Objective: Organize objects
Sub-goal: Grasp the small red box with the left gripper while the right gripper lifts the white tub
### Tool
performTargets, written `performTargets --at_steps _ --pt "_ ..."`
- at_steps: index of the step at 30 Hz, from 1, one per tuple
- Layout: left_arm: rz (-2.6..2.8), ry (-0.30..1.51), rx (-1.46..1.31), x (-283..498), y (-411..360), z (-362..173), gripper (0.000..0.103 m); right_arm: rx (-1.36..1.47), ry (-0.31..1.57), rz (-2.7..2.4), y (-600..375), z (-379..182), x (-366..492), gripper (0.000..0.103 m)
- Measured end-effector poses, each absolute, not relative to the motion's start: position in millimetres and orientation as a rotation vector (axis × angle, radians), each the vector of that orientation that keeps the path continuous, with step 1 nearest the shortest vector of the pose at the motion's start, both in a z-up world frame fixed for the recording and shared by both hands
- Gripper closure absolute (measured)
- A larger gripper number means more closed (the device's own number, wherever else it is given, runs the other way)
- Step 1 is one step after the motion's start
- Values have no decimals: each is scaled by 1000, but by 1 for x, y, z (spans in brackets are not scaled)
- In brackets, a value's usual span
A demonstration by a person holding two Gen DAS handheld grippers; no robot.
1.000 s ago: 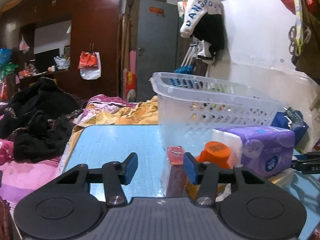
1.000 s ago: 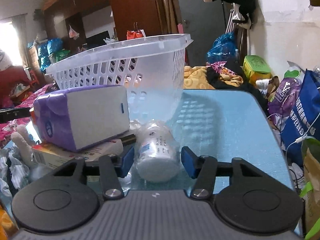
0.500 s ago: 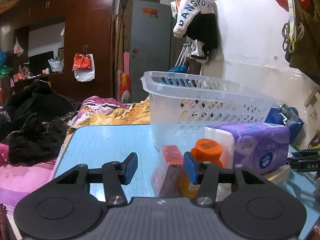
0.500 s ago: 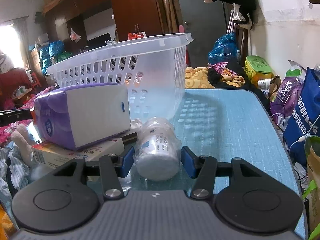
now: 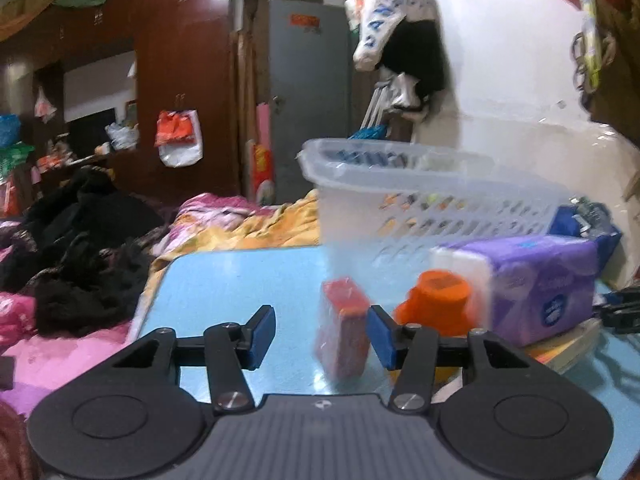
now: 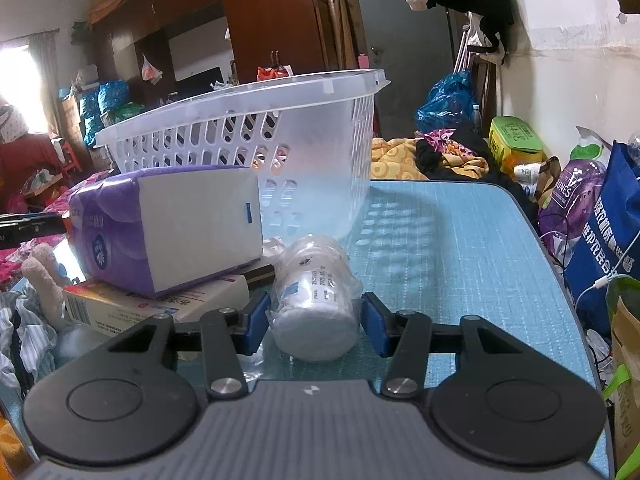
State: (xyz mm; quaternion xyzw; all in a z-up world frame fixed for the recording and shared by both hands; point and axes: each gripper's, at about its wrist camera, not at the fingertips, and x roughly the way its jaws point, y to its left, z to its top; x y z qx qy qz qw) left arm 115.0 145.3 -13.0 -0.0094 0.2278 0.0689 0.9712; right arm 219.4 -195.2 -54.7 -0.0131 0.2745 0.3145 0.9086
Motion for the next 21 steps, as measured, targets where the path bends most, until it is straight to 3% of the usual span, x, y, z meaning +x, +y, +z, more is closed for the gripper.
performTargets --at_steps 9,21 --pt "56 421 -36 115 135 -16 47 -26 568 651 -195 -55 220 50" --pt "135 591 -48 175 149 -28 47 -33 566 650 -194 -54 220 50"
